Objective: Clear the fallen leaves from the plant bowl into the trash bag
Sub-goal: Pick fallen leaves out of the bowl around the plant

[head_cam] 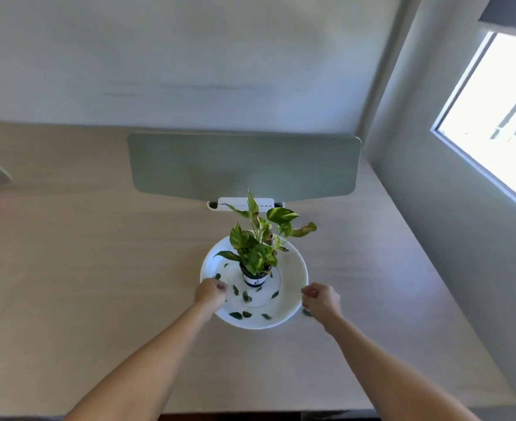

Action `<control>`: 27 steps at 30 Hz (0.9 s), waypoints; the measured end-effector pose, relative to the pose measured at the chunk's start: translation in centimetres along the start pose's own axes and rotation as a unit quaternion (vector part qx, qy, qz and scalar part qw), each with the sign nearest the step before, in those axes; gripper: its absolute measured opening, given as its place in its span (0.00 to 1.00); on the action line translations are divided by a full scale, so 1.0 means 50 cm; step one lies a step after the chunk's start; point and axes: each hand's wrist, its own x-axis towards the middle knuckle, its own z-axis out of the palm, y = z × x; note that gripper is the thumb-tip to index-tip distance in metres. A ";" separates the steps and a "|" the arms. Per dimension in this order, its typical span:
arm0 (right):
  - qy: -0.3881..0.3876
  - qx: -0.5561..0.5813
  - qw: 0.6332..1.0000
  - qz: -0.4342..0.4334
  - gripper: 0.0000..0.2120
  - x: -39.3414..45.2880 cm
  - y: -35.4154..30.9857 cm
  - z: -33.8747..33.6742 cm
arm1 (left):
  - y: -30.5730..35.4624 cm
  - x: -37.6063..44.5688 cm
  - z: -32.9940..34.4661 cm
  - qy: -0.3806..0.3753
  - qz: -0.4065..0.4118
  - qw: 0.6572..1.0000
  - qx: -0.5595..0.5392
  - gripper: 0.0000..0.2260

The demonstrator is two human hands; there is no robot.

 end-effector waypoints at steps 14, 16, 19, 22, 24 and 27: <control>-0.134 -0.370 0.914 -0.097 0.30 0.135 -0.074 0.132 | 0.012 0.197 0.014 -0.115 0.181 0.928 0.305 0.24; -0.143 -0.391 0.903 -0.106 0.33 0.156 -0.077 0.139 | 0.002 0.198 0.019 -0.128 0.192 0.912 0.340 0.24; -0.171 -0.413 0.886 -0.119 0.33 0.176 -0.079 0.147 | -0.013 0.176 0.025 -0.116 0.214 0.900 0.362 0.26; -0.187 -0.446 0.863 -0.149 0.29 0.183 -0.065 0.141 | -0.030 0.138 0.043 -0.134 0.184 0.895 0.384 0.27; -0.188 -0.461 0.848 -0.183 0.29 0.177 -0.052 0.129 | -0.040 0.110 0.056 -0.141 0.152 0.900 0.384 0.27; -0.183 -0.457 0.836 -0.243 0.23 0.154 -0.034 0.105 | -0.028 0.068 0.074 -0.112 0.169 0.908 0.366 0.22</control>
